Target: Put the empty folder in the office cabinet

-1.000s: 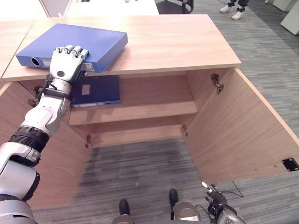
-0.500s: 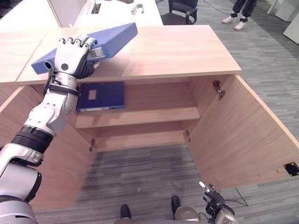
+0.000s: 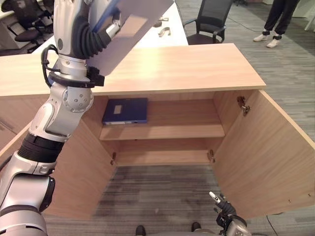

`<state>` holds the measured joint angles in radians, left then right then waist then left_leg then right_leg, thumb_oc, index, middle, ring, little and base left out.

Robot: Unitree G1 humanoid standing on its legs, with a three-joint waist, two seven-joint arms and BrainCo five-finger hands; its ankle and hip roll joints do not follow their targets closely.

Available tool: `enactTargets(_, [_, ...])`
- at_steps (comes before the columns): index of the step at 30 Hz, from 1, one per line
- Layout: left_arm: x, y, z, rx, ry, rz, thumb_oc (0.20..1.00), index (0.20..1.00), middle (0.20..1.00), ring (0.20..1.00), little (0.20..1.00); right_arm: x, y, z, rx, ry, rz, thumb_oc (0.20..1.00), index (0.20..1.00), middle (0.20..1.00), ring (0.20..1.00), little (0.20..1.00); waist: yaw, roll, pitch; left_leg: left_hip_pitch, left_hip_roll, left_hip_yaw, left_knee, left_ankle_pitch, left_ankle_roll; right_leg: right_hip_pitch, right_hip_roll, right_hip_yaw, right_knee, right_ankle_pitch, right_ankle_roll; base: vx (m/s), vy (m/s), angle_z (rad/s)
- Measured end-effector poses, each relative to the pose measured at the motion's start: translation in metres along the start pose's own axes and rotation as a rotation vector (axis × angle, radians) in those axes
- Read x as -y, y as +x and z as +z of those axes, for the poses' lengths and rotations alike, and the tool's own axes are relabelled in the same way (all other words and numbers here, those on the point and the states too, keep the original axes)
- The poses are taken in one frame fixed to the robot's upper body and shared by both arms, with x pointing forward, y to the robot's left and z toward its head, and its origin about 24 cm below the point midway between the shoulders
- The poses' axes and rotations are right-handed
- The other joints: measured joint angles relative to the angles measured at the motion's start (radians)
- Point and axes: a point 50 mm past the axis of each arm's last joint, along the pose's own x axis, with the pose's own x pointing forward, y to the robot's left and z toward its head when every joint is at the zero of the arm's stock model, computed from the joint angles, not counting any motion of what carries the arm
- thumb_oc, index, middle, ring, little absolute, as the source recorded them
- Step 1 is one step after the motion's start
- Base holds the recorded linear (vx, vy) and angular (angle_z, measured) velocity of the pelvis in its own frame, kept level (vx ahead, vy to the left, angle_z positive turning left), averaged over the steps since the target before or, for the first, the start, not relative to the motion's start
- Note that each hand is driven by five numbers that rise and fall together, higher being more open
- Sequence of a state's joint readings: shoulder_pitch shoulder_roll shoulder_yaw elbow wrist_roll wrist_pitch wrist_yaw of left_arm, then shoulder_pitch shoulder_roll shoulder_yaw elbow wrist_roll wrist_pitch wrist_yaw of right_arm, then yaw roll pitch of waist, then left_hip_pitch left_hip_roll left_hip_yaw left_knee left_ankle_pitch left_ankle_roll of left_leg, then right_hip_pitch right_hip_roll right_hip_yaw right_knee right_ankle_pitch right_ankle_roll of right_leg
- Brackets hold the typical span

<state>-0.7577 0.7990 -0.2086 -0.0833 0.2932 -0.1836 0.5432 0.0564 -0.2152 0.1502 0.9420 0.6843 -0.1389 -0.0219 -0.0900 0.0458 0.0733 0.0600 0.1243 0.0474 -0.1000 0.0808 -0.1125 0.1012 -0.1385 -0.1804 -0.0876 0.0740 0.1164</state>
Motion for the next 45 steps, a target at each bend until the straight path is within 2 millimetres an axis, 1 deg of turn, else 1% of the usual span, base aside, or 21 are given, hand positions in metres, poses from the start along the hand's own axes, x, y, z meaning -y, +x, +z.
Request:
enactTargets(1, [-0.003, -0.004, 0.007, -0.002, -0.105, 0.021, 0.200, 0.200, 0.200, 0.200, 0.200, 0.001, 0.000, 0.000, -0.002, -0.002, -0.001, 1.000, 1.000, 1.000, 1.000, 1.000, 0.010, 0.008, -0.009, 0.000, 0.000, -0.002, 0.000, 0.000, 0.000, 0.000, 0.003, 0.000, 0.000, -0.001, -0.001, 0.00, 0.000, 0.00])
enactTargets(4, [-0.005, -0.006, 0.012, -0.005, -0.217, 0.023, 0.200, 0.200, 0.200, 0.200, 0.200, 0.001, 0.000, -0.002, -0.022, -0.004, 0.000, 1.000, 1.000, 1.000, 1.000, 1.000, 0.024, 0.013, -0.014, 0.000, 0.000, -0.006, 0.000, 0.001, 0.001, 0.005, 0.005, -0.004, 0.000, -0.001, -0.001, -0.01, -0.008, 0.04])
enactTargets(5, [-0.006, -0.008, 0.012, -0.012, -0.247, 0.028, 0.200, 0.200, 0.200, 0.200, 0.200, 0.001, 0.000, -0.002, -0.023, -0.006, 0.001, 1.000, 1.000, 1.000, 1.000, 1.000, 0.027, 0.014, -0.015, -0.001, 0.000, -0.006, 0.000, 0.001, 0.001, 0.006, 0.005, -0.005, 0.000, -0.002, 0.000, 0.00, 0.000, 0.00])
enactTargets(7, [-0.011, -0.016, 0.011, -0.061, -0.368, 0.050, 0.200, 0.200, 0.200, 0.200, 0.200, 0.000, 0.000, -0.002, -0.030, -0.010, 0.002, 1.000, 1.000, 1.000, 1.000, 1.000, 0.036, 0.017, -0.017, -0.002, 0.000, -0.008, 0.000, 0.001, 0.001, 0.008, 0.005, -0.005, 0.000, -0.002, -0.001, 0.00, -0.010, 0.02])
enactTargets(8, [-0.011, -0.023, 0.011, -0.091, -0.463, 0.036, 0.200, 0.200, 0.200, 0.200, 0.200, 0.001, 0.000, -0.003, -0.037, -0.010, 0.001, 1.000, 1.000, 1.000, 1.000, 1.000, 0.045, 0.017, -0.017, -0.002, 0.000, -0.013, 0.000, 0.001, 0.001, 0.010, 0.006, -0.009, 0.000, -0.003, -0.002, 0.00, -0.016, 0.09])
enactTargets(11, [-0.013, -0.033, 0.010, -0.132, -0.564, 0.009, 0.200, 0.200, 0.200, 0.200, 0.200, 0.001, 0.000, -0.003, -0.036, -0.010, 0.001, 1.000, 1.000, 1.000, 1.000, 1.000, 0.044, 0.018, -0.018, 0.000, 0.000, -0.027, 0.000, 0.004, 0.000, 0.016, 0.006, -0.024, 0.000, -0.006, -0.001, -0.01, -0.001, 0.15])
enactTargets(12, [-0.013, -0.037, 0.007, -0.175, -0.660, -0.001, 0.200, 0.200, 0.200, 0.200, 0.200, 0.000, 0.000, -0.002, -0.034, -0.010, 0.005, 1.000, 1.000, 1.000, 1.000, 1.000, 0.060, 0.019, -0.018, -0.002, -0.001, -0.030, 0.000, 0.006, 0.000, 0.018, 0.007, -0.030, 0.000, -0.006, -0.001, -0.01, 0.002, 0.11])
enactTargets(13, [-0.012, -0.041, 0.004, -0.202, -0.703, -0.006, 0.200, 0.200, 0.200, 0.200, 0.200, 0.000, 0.000, -0.001, -0.032, -0.009, 0.008, 1.000, 1.000, 1.000, 1.000, 1.000, 0.066, 0.020, -0.018, -0.001, -0.001, -0.030, 0.000, 0.006, 0.000, 0.019, 0.007, -0.030, 0.000, -0.007, -0.001, -0.02, 0.002, 0.06])
enactTargets(16, [-0.013, -0.050, 0.001, -0.247, -0.789, -0.030, 0.200, 0.200, 0.200, 0.200, 0.200, -0.002, 0.001, 0.001, -0.027, -0.010, 0.021, 1.000, 1.000, 1.000, 1.000, 1.000, 0.076, 0.022, -0.017, -0.001, -0.001, -0.034, 0.000, 0.006, 0.000, 0.023, 0.007, -0.038, 0.000, -0.008, 0.000, -0.01, 0.007, 0.06])
enactTargets(21, [-0.014, -0.082, -0.011, -0.392, -0.897, -0.033, 0.200, 0.200, 0.200, 0.200, 0.200, -0.012, 0.002, 0.014, 0.017, -0.020, 0.075, 1.000, 1.000, 1.000, 1.000, 1.000, 0.084, 0.035, -0.009, -0.001, 0.000, -0.038, 0.000, 0.006, 0.000, 0.028, 0.007, -0.041, 0.000, -0.010, 0.001, -0.01, 0.004, 0.02])
enactTargets(23, [-0.014, -0.089, -0.013, -0.419, -0.903, -0.037, 0.200, 0.200, 0.200, 0.200, 0.200, -0.014, 0.001, 0.020, 0.040, -0.047, 0.096, 1.000, 1.000, 1.000, 1.000, 1.000, 0.093, 0.037, -0.007, -0.001, -0.001, -0.040, 0.000, 0.007, -0.001, 0.028, 0.008, -0.043, 0.000, -0.011, 0.001, 0.00, 0.000, 0.00])
enactTargets(26, [-0.016, -0.098, -0.016, -0.457, -0.886, -0.038, 0.200, 0.200, 0.200, 0.200, 0.200, -0.022, -0.001, 0.042, 0.127, -0.061, 0.158, 1.000, 1.000, 1.000, 1.000, 1.000, 0.099, 0.034, -0.002, 0.000, 0.000, -0.040, 0.000, 0.007, -0.001, 0.029, 0.009, -0.044, 0.000, -0.011, 0.001, 0.00, 0.000, 0.00])
enactTargets(27, [-0.019, -0.104, -0.019, -0.481, -0.883, -0.004, 0.200, 0.200, 0.200, 0.200, 0.200, -0.031, -0.007, 0.064, 0.219, -0.080, 0.229, 1.000, 1.000, 1.000, 1.000, 1.000, 0.101, 0.030, 0.002, 0.001, 0.000, -0.041, 0.000, 0.007, -0.001, 0.030, 0.009, -0.046, 0.000, -0.011, 0.001, 0.00, 0.000, 0.00])
enactTargets(30, [-0.019, -0.114, -0.021, -0.518, -0.893, 0.026, 0.200, 0.200, 0.200, 0.200, 0.200, -0.044, -0.018, 0.101, 0.365, -0.112, 0.334, 1.000, 1.000, 1.000, 1.000, 1.000, 0.102, 0.017, 0.010, 0.001, 0.001, -0.043, 0.003, 0.007, -0.001, 0.032, 0.010, -0.048, 0.000, -0.012, 0.001, 0.00, 0.000, 0.00])
enactTargets(31, [-0.018, -0.117, -0.021, -0.532, -0.898, 0.018, 0.200, 0.200, 0.200, 0.200, 0.200, -0.053, -0.030, 0.122, 0.456, -0.147, 0.409, 1.000, 1.000, 1.000, 1.000, 1.000, 0.104, 0.012, 0.018, 0.001, 0.001, -0.043, 0.001, 0.008, -0.001, 0.032, 0.010, -0.048, 0.000, -0.012, 0.001, 0.00, 0.000, 0.00])
enactTargets(32, [-0.016, -0.118, -0.021, -0.538, -0.898, 0.004, 0.200, 0.200, 0.200, 0.200, 0.200, -0.057, -0.035, 0.134, 0.510, -0.159, 0.451, 1.000, 1.000, 1.000, 1.000, 1.000, 0.104, 0.005, 0.023, 0.002, 0.001, -0.044, 0.002, 0.008, 0.000, 0.033, 0.011, -0.049, 0.000, -0.012, 0.001, 0.00, 0.000, 0.00])
enactTargets(35, [-0.014, -0.119, -0.020, -0.538, -0.900, -0.015, 0.200, 0.200, 0.200, 0.200, 0.200, -0.063, -0.044, 0.152, 0.579, -0.199, 0.514, 1.000, 1.000, 1.000, 1.000, 1.000, 0.104, -0.008, 0.027, -0.001, 0.001, -0.043, 0.000, 0.008, 0.000, 0.032, 0.009, -0.049, 0.000, -0.013, 0.001, 0.00, 0.000, 0.00])
enactTargets(36, [-0.013, -0.119, -0.019, -0.535, -0.903, -0.025, 0.200, 0.200, 0.200, 0.200, 0.200, -0.067, -0.054, 0.164, 0.629, -0.228, 0.557, 1.000, 1.000, 1.000, 1.000, 1.000, 0.104, -0.010, 0.036, -0.001, 0.000, -0.042, 0.000, 0.008, 0.000, 0.032, 0.009, -0.048, 0.000, -0.013, 0.001, 0.00, 0.000, 0.00])
enactTargets(37, [-0.013, -0.119, -0.019, -0.533, -0.905, -0.031, 0.200, 0.200, 0.200, 0.200, 0.200, -0.068, -0.058, 0.169, 0.654, -0.238, 0.578, 1.000, 1.000, 1.000, 1.000, 1.000, 0.104, -0.012, 0.038, 0.000, 0.000, -0.042, 0.001, 0.008, 0.000, 0.031, 0.009, -0.048, 0.000, -0.013, 0.001, 0.00, 0.000, 0.00])
enactTargets(42, [-0.010, -0.120, -0.017, -0.522, -0.883, -0.080, 0.200, 0.200, 0.200, 0.200, 0.200, -0.082, -0.076, 0.183, 0.734, -0.281, 0.697, 1.000, 1.000, 1.000, 1.000, 1.000, 0.101, -0.011, 0.044, 0.004, 0.000, -0.034, 0.009, 0.008, 0.000, 0.030, 0.009, -0.042, 0.000, -0.013, 0.001, 0.00, 0.005, -0.03])
enactTargets(45, [-0.009, -0.120, -0.017, -0.518, -0.877, -0.094, 0.200, 0.200, 0.200, 0.200, 0.200, -0.088, -0.078, 0.185, 0.742, -0.288, 0.738, 1.000, 1.000, 1.000, 1.000, 1.000, 0.101, -0.007, 0.047, 0.005, 0.000, -0.031, 0.009, 0.008, 0.000, 0.030, 0.009, -0.039, 0.000, -0.013, 0.001, 0.00, 0.003, -0.03])
